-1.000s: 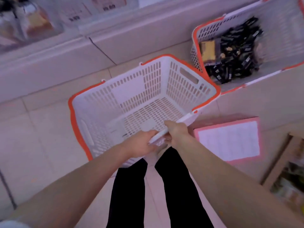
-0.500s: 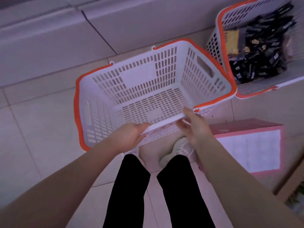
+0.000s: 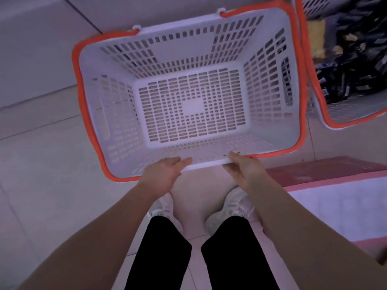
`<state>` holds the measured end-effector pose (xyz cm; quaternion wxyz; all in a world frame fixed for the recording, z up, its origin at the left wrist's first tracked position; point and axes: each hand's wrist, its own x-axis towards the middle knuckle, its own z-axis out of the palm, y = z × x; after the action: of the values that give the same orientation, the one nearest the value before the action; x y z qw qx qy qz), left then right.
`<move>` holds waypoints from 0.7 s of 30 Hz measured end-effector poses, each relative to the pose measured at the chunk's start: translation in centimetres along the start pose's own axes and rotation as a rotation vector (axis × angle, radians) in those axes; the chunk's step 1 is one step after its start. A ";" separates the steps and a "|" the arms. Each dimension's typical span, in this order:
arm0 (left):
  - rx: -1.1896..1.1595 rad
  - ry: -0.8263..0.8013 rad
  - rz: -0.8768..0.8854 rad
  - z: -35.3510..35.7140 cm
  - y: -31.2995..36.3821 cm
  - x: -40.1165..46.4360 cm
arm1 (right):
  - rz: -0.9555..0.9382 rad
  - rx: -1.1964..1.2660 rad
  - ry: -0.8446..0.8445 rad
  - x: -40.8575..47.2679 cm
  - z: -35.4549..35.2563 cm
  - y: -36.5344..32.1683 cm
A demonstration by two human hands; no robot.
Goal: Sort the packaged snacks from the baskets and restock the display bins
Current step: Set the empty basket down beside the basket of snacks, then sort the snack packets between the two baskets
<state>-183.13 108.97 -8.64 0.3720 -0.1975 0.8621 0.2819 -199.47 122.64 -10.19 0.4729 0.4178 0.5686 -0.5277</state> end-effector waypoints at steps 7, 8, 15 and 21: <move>-0.012 -0.032 -0.045 -1.8 1.6 1.2 | -0.078 -0.539 0.046 -1.0 -1.4 -2.5; 0.010 -0.040 -0.045 -2.8 2.3 1.0 | -0.060 -0.679 0.074 -1.8 -1.5 -3.1; -0.066 0.004 0.064 -15.9 12.9 -4.0 | -0.346 -1.089 -0.134 -14.8 -3.9 -11.7; -0.076 0.301 0.298 -30.1 26.5 -11.8 | -0.625 -1.122 -0.079 -30.3 -9.0 -22.0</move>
<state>-206.05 111.74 26.20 0.1854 -0.1218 0.9163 0.3334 -215.64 130.28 23.99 0.4642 -0.0981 0.8353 -0.2777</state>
